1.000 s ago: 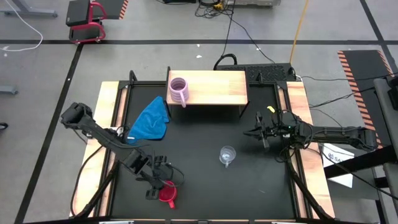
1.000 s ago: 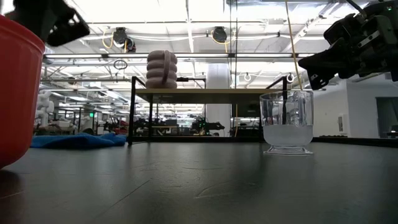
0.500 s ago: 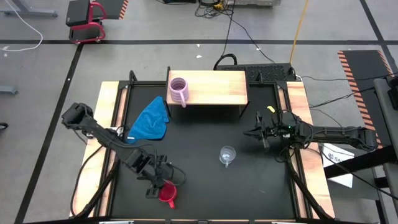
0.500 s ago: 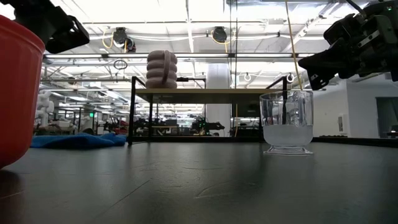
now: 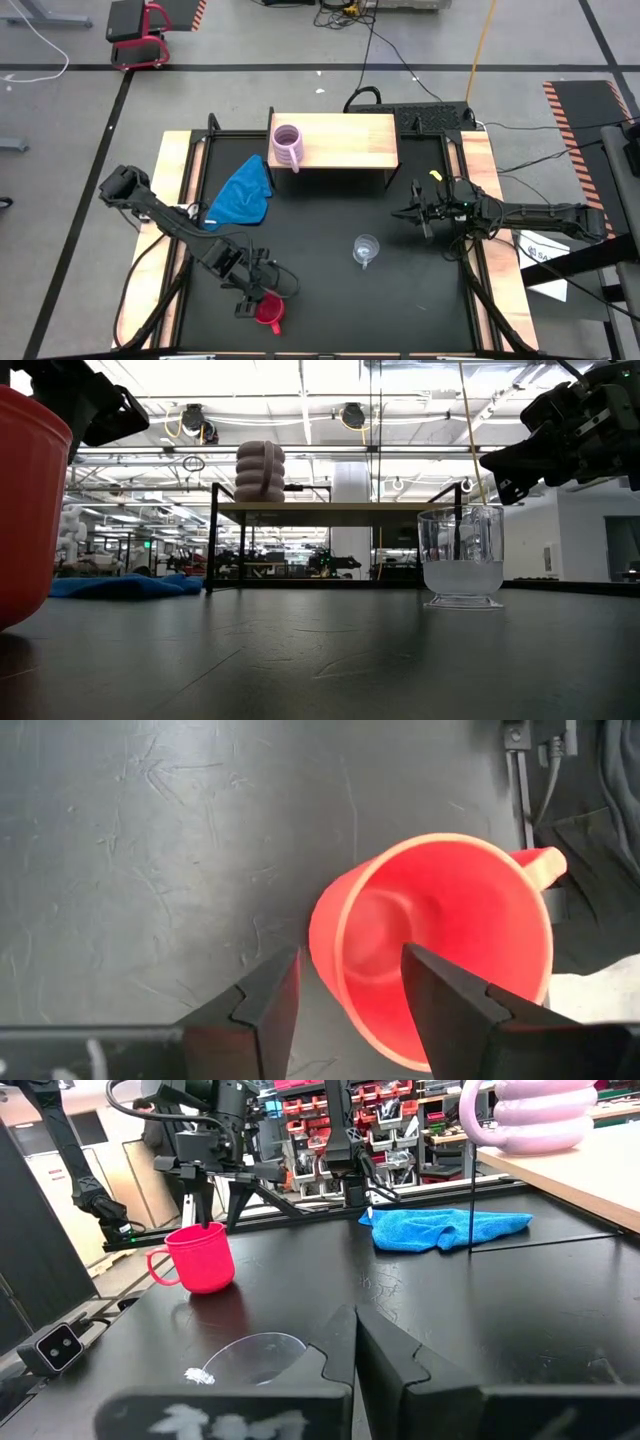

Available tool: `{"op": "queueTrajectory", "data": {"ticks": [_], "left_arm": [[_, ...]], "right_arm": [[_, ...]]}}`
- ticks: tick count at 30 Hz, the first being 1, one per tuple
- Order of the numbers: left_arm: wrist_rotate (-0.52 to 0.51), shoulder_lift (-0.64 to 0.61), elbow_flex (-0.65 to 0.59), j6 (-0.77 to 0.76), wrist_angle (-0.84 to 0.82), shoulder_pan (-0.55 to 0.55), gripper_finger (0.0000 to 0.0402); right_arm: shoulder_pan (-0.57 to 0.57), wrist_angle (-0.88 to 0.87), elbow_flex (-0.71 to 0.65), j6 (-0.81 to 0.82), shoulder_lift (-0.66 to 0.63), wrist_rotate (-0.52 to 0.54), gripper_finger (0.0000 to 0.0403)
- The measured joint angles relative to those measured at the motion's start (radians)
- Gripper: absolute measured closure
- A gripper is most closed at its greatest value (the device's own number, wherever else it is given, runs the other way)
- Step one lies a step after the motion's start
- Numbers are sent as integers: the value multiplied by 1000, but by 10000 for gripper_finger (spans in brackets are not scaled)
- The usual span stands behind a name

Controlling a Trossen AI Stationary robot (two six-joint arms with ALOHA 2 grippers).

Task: Stack small to large cups/mugs on shelf
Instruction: Put the red mug on the shelf

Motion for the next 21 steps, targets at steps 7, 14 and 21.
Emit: {"op": "queueTrajectory", "data": {"ticks": [7, 14, 21], "left_arm": [[40, 0, 0, 49, 18, -2, 222], [-9, 0, 0, 31, 34, 0, 222], [-41, 0, 0, 24, 34, -11, 222]], "right_arm": [[0, 0, 0, 0, 0, 0, 403], [0, 0, 0, -2, 0, 0, 403], [0, 0, 0, -3, 0, 0, 403]]}}
